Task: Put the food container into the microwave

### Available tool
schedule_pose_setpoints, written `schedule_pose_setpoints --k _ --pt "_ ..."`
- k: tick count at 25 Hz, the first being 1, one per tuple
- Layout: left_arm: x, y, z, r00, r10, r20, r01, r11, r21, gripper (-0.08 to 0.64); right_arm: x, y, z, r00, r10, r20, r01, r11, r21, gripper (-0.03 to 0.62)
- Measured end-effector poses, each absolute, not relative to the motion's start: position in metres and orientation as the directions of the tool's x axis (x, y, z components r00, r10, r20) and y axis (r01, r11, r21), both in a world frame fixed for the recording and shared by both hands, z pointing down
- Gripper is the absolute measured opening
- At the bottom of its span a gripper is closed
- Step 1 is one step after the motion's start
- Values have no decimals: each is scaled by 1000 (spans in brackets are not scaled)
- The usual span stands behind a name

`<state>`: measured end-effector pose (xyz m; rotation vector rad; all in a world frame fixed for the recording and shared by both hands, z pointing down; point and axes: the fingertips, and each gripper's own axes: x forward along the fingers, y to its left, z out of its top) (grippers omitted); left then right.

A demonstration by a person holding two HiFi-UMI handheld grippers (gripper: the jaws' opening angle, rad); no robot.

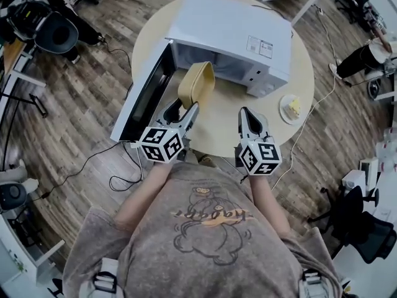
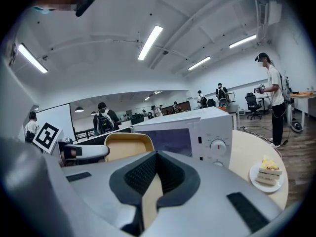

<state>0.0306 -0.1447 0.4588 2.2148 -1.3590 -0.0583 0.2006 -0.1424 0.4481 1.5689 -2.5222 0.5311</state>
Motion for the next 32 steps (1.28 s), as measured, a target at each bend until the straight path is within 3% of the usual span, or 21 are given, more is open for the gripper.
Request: schedule_pose_setpoints --k 16,32 --pt "30 -191 481 548 -827 125 -564 -255 785 247 197 -163 451 -420 -857 299 -903 364 -226 -3" --pt "24 -230 505 503 -864 36 -312 -143 939 247 199 -175 455 -419 -852 313 -905 364 -219 -3"
